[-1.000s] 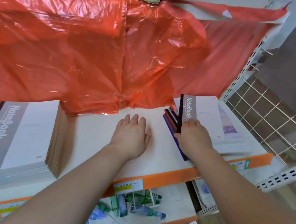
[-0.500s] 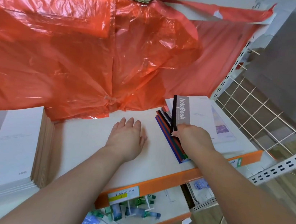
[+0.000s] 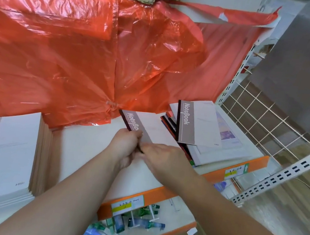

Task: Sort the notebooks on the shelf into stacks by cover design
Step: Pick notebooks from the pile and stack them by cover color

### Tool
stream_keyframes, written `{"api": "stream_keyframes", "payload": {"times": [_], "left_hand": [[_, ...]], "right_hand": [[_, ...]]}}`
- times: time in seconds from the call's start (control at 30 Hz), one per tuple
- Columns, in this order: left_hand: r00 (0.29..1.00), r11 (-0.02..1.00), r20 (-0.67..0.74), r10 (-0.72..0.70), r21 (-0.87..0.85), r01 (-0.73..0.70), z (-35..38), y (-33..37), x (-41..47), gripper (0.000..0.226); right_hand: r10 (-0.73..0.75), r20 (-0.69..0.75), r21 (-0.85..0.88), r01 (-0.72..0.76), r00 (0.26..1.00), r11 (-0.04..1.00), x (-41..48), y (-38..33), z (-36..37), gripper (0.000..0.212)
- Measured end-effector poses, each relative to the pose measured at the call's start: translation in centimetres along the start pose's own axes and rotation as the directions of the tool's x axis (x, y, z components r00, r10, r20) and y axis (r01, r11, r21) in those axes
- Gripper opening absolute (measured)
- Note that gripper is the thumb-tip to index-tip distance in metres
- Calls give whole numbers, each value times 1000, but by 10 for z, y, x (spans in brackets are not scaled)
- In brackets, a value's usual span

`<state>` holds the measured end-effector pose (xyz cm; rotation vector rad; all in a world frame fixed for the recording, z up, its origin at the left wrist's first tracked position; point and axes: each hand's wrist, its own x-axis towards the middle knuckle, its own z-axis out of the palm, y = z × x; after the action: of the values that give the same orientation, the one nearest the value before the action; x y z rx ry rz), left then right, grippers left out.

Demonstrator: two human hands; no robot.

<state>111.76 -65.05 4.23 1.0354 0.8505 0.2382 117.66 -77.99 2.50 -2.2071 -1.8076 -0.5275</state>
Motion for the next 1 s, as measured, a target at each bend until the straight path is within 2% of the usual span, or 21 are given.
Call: {"api": "stream_keyframes", "payload": {"times": [0.07,0.13,0.17,0.27,0.3,0.37,0.57,0.63,0.73,0.83,0.9,1.0], "left_hand": [[999,998,-42,34,47,-32,-9,-3,2,24],[996,992,-75,52,121,-43,-18,-4,4,21],[995,989,-81,50,144,-38,-22,-5,4,19],[996,984,-81,41,174,-26,-29,-6,1,17],[996,983,-80,42,179,-27,-31,-8,1,17],[996,981,-77,45,190,-29,-34,-9,0,16],[997,979,-63,50,203,-36,-38,-9,-1,17],[997,981,-51,64,189,-54,-37,-9,0,18],[994,987,-34,99,130,-94,-30,-8,-1,23],[993,992,-23,114,47,-113,-22,-7,-2,36],[994,993,-12,113,47,-112,-22,-8,-3,33],[995,991,-18,102,86,-100,-28,-10,-3,18]], "right_hand": [[6,91,54,-11,996,998,-1,4,0,27],[115,129,8,-117,985,993,0,19,2,18],[205,148,-47,-201,967,979,0,29,4,21],[473,277,-256,-411,836,875,-3,60,9,50],[515,307,-303,-431,800,850,-6,66,10,50],[533,336,-349,-423,776,836,-9,70,8,44],[527,262,-314,-445,808,838,-5,64,-5,37],[479,180,-240,-433,859,869,-1,55,-7,29],[266,85,-119,-255,960,960,4,30,-5,33],[26,19,8,-26,999,1000,7,0,4,33],[-60,57,108,53,997,993,5,-4,10,24],[7,246,172,-50,969,984,6,7,-1,38]]}}
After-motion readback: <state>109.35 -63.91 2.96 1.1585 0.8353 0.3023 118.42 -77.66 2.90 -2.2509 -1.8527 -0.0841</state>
